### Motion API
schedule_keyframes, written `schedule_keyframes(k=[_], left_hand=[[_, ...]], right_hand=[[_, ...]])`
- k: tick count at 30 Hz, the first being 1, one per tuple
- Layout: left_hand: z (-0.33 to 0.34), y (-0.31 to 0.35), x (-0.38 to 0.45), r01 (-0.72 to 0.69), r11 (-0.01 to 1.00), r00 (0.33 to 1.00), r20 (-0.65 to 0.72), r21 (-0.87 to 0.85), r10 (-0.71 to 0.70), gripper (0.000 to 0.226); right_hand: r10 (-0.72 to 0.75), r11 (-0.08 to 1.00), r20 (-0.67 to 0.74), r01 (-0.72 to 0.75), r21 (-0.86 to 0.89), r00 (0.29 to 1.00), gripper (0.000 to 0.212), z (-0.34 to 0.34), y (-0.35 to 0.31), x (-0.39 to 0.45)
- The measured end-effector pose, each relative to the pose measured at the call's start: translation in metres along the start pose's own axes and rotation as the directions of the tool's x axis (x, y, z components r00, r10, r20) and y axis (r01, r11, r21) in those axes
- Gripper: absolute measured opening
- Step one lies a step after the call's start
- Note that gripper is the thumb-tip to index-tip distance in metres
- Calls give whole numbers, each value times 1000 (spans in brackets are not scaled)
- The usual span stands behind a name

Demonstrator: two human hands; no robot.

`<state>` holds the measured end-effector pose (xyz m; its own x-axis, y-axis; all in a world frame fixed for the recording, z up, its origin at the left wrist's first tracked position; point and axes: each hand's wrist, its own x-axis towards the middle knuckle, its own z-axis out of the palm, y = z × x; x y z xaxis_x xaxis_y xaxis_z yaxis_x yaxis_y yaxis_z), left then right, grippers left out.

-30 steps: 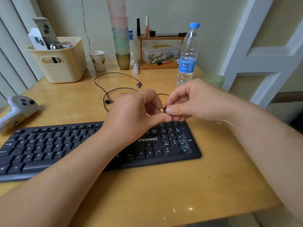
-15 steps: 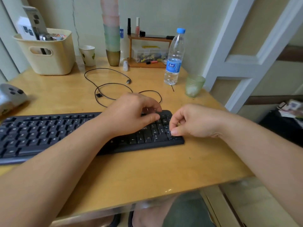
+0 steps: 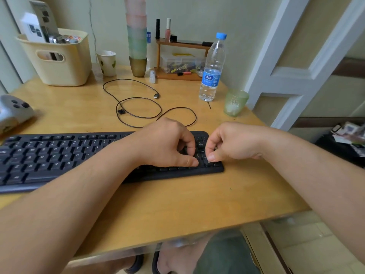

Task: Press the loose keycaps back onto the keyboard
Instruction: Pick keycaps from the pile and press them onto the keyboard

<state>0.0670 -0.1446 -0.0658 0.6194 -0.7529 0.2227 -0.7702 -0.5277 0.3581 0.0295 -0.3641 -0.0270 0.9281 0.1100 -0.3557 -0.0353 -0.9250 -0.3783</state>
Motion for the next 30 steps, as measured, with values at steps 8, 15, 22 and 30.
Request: schedule_keyframes(k=[8,15,22,30], left_hand=[[1,0,1,2,1000,1000,-5,-20,-2,28],[1,0,0,-3,1000,1000,2,-12,3,27],[2,-1,1,-5,1000,1000,1,-12,5,27],[2,-1,2,-19,1000,1000,1,-9,19,28]], right_hand=[[24,998,2,-24,-54,1000,10,4,-7,2],[30,995,-1,-30,-100,1000,10,3,-14,1],[25,987,-22,-28,-157,999,18,5,-19,4],[61,989,-4,-61,-137,998,28,7,-20,5]])
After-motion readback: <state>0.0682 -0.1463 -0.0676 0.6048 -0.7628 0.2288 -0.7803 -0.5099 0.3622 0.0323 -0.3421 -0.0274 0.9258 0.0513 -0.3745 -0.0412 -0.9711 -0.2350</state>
